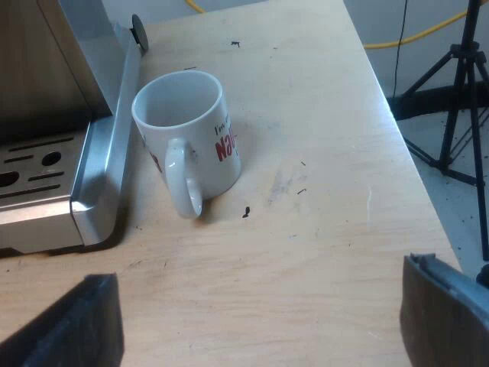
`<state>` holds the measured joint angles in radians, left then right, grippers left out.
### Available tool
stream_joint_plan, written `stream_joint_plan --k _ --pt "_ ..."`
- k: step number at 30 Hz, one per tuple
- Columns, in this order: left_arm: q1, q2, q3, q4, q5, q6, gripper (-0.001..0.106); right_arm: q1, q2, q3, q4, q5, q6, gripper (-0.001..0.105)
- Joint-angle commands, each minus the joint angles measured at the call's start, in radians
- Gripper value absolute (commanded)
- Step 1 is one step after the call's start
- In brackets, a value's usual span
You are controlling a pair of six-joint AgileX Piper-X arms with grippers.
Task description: Place mug into machine
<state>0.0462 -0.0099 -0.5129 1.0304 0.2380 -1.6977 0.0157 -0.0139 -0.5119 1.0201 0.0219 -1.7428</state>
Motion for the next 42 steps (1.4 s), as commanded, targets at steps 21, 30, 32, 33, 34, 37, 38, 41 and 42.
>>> stream_joint_plan --k 21,30,32,33,34,37,38,41,42 --pt "-0.024 -0.137 -0.002 -0.015 0.043 -0.004 0.072 -0.001 -0.037 -0.003 -0.013 0.004 -0.02 0.085" --pt "-0.101 -0.086 -0.037 0.016 0.042 -0.022 0.072 -0.001 0.003 -0.048 0.045 0.004 -0.033 0.085" --pt "-0.112 -0.044 -0.064 0.037 0.042 -0.022 0.072 -0.001 0.032 -0.079 0.064 0.004 -0.033 0.085" --pt "-0.113 -0.03 -0.072 0.041 0.042 -0.022 0.072 -0.001 0.037 -0.088 0.066 0.004 -0.033 0.085" --pt "-0.116 -0.001 -0.091 0.043 0.046 -0.022 0.072 -0.001 0.053 -0.106 0.07 0.004 -0.033 0.085" --pt "-0.119 0.057 -0.131 0.04 0.071 -0.022 0.072 -0.001 0.092 -0.152 0.073 0.004 -0.033 0.085" --pt "-0.119 0.082 -0.15 0.042 0.072 -0.022 0.072 -0.001 0.113 -0.178 0.079 0.004 -0.033 0.085" --pt "-0.123 0.134 -0.188 0.043 0.072 -0.025 0.072 -0.001 0.156 -0.226 0.101 0.004 -0.033 0.085" --pt "-0.125 0.146 -0.198 0.041 0.072 -0.027 0.072 -0.001 0.166 -0.238 0.107 0.004 -0.033 0.085"
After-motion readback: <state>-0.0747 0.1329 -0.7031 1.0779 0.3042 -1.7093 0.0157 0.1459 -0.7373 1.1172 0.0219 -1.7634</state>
